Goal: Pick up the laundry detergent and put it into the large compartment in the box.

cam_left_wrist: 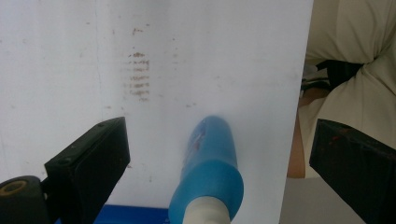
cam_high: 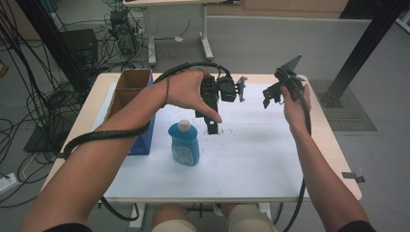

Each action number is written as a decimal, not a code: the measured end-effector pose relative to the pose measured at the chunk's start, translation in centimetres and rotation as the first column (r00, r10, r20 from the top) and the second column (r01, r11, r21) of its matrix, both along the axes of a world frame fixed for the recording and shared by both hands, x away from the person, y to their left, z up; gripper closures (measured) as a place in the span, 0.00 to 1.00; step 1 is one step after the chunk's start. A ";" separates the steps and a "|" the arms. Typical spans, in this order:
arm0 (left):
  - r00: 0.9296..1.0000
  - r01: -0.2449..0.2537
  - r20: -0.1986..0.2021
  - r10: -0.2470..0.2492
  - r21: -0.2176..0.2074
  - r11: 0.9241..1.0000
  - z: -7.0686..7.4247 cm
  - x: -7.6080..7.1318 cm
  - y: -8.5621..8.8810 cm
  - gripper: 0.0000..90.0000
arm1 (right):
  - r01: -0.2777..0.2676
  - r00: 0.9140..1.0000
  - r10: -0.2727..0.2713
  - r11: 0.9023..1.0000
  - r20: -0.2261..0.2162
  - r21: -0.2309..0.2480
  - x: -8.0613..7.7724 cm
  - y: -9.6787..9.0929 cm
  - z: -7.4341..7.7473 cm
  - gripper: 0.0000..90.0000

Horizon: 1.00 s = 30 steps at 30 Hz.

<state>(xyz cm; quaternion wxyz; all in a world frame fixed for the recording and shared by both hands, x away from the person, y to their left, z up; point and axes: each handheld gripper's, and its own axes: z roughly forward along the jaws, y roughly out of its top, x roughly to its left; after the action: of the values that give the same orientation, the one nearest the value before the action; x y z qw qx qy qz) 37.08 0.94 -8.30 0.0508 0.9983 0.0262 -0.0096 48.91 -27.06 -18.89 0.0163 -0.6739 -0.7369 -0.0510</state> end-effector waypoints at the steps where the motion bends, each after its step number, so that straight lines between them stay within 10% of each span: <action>1: 1.000 -0.002 -0.001 0.002 0.002 1.000 0.0 0.0 0.0 0.06 | -0.002 1.000 0.002 1.000 0.001 -0.001 0.0 0.0 0.0 0.05; 30: 1.000 0.015 -0.004 -0.015 0.004 1.000 0.0 -0.1 -0.3 0.06 | 0.001 1.000 -0.001 1.000 -0.005 -0.006 0.1 0.0 0.2 0.05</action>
<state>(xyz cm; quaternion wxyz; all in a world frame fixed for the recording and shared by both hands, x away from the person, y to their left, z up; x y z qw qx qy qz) 36.94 0.68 -8.33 0.0485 0.9986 0.0189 -0.0121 49.06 -27.04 -18.74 0.0160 -0.6746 -0.7365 -0.0472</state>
